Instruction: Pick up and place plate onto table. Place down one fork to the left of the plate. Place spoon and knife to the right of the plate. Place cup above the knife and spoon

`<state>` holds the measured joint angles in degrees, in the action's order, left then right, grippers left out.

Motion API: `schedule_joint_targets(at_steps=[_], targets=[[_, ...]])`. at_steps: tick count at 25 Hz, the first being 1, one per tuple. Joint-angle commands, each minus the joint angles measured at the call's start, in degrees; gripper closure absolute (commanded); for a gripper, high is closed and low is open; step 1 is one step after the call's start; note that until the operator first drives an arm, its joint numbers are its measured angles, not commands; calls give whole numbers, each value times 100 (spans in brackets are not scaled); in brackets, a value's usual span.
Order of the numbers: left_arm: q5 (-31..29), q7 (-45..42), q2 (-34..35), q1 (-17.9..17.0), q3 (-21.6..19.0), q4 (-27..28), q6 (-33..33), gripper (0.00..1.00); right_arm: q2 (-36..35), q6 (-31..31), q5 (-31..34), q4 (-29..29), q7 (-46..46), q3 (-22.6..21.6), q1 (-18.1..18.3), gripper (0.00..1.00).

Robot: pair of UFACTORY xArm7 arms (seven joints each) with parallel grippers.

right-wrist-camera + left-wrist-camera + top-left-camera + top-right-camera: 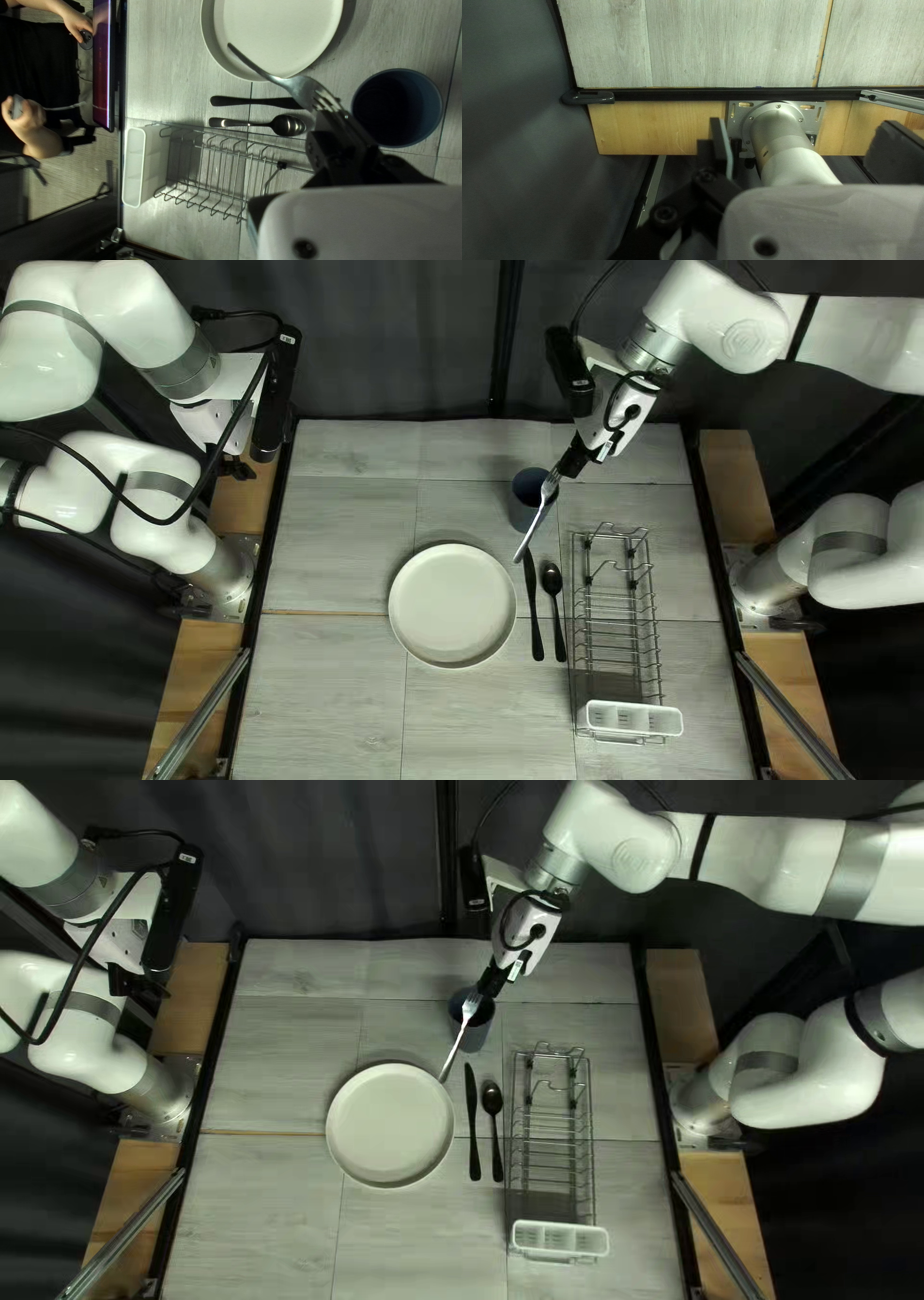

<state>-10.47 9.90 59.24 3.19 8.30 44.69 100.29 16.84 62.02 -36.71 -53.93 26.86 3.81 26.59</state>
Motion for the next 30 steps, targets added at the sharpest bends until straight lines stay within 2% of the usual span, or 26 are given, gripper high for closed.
schedule_joint_targets(at_steps=[1, 13, 15, 16, 18, 20, 30], targets=[[0, 0, 0, 0, 0, 0, 0, 0, 269, -570, -100, 442, -814, -36, 239, 100], [96, -53, 25, 26, 76, -43, -29, 0, 269, -570, -100, 442, -814, -36, 239, 100], [95, -593, -471, -3, -448, -115, -658, 0, 269, -570, -100, 442, -814, -36, 239, 100], [82, -733, -425, 37, -658, 9, -543, 0, 269, -570, -100, 442, -814, -36, 239, 100], [112, -1222, -916, -8, -1036, -2, -1164, 0, 269, -570, -100, 442, -814, -36, 239, 100], [129, -1289, -897, 2, -1252, 241, -956, 0, 269, -570, -100, 442, -814, -36, 239, 100], [129, -1289, -897, 2, -1252, 241, -956, 0, 269, -570, -100, 442, -814, -36, 239, 100]])
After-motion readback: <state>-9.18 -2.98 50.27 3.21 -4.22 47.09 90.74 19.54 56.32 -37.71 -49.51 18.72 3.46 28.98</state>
